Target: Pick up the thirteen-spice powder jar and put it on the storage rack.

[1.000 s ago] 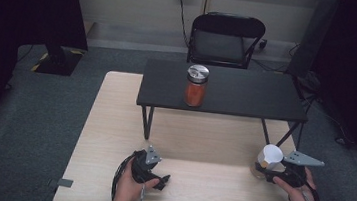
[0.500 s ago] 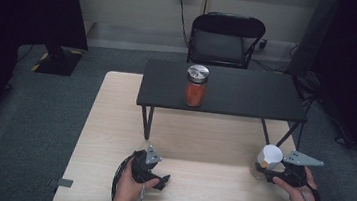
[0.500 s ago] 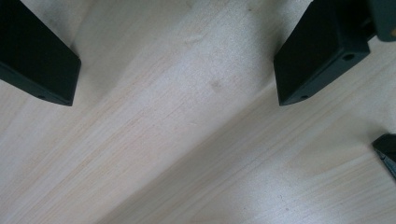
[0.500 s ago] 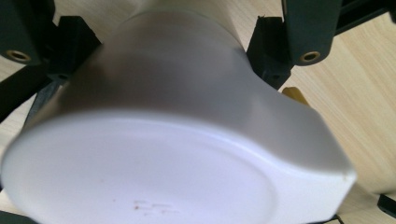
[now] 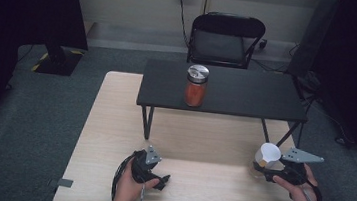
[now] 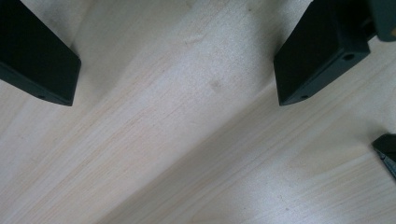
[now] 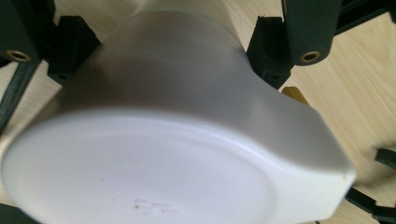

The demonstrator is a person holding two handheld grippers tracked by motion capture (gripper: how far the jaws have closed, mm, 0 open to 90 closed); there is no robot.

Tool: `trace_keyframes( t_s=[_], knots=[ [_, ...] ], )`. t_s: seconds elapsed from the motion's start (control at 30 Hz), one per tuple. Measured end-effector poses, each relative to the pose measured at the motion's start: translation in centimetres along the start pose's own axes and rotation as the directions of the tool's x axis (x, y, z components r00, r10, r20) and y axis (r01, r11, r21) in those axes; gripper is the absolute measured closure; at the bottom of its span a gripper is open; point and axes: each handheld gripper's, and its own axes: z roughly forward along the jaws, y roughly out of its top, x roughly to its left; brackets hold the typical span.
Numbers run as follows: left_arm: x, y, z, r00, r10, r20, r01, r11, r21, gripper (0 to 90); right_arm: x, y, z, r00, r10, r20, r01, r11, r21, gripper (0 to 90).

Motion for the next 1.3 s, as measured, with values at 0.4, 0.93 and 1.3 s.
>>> trace_keyframes(
  t_s=[0.4,0.93,1.3],
  knots=[
    [0.0,0.0,0.0,1.0000,0.000,0.000,0.000,1.0000,0.000,0.0,-0.4,2.3,-0.2,0.9988,-0.015,-0.047,0.014,1.000,-0.012,30.4],
    [0.0,0.0,0.0,1.0000,0.000,0.000,0.000,1.0000,0.000,0.0,-0.4,5.6,-0.3,0.9954,-0.048,-0.083,0.046,0.999,-0.017,30.4],
    [0.0,0.0,0.0,1.0000,0.000,0.000,0.000,1.0000,0.000,0.0,-0.3,8.1,-0.1,0.9899,-0.082,-0.116,0.081,0.997,-0.009,30.4]
  ],
)
